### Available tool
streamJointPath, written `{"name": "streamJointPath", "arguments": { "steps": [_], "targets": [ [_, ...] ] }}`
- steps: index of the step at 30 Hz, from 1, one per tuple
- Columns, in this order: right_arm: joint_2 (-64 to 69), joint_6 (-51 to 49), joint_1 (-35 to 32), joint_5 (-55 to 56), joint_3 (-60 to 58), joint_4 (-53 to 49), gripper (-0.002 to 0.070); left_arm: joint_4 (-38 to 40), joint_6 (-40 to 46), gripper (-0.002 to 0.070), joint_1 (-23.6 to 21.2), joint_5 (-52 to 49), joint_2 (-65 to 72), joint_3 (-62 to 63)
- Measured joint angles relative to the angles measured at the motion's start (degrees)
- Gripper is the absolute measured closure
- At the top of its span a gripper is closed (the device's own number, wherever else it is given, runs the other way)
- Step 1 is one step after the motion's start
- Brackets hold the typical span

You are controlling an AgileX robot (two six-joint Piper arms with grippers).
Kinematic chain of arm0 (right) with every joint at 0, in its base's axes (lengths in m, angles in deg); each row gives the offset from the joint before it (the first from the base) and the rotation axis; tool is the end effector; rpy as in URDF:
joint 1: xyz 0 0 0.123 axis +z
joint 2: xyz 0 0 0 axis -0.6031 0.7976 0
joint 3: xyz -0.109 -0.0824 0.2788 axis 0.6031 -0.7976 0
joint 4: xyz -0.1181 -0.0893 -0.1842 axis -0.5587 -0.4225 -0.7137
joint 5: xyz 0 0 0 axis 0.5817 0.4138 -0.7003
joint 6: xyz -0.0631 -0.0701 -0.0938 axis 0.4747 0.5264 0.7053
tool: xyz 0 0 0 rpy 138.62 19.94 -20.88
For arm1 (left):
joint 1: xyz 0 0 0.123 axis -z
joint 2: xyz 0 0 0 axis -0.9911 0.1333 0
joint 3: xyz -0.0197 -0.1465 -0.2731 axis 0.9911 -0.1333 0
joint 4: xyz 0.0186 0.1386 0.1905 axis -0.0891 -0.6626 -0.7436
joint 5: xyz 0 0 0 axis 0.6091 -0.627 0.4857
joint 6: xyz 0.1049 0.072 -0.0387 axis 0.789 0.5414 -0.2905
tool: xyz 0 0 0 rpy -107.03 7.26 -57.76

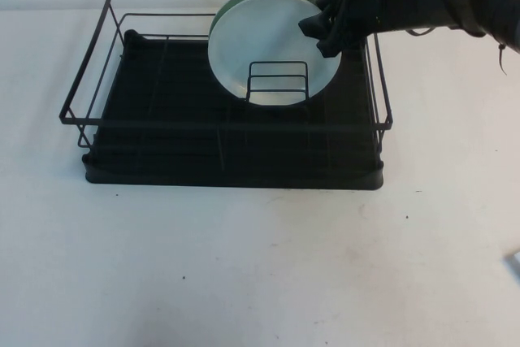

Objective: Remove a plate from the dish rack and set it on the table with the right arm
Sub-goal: Grasp the plate from the shelf

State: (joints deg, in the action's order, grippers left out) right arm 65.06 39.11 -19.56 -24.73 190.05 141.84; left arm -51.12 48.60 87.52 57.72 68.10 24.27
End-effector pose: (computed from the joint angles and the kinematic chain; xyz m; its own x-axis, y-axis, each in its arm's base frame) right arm 0.4926 0.2155 0.2880 -0.1257 -0.4919 -0.8615 -0.7788 0.5868 -0.2214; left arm 0.0524 -0.0011 0.1628 -0.2686 0.0410 -0.9624 0.0688 0.9974 0.0233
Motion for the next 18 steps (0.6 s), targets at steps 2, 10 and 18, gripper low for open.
{"name": "streamJointPath", "arguments": {
  "steps": [2,10,18],
  "targets": [
    [0.0,0.1,0.0,0.1,0.0,0.0,0.0337,0.0,0.0,0.0679,0.0,0.0,0.0,0.0],
    [0.1,0.3,0.0,2.4,0.0,1.0,0.0337,0.0,0.0,0.0679,0.0,0.0,0.0,0.0],
    [1.9,0.5,0.0,3.6,0.0,2.5,0.0384,0.0,0.0,0.0679,0.0,0.0,0.0,0.0]
  ]
}}
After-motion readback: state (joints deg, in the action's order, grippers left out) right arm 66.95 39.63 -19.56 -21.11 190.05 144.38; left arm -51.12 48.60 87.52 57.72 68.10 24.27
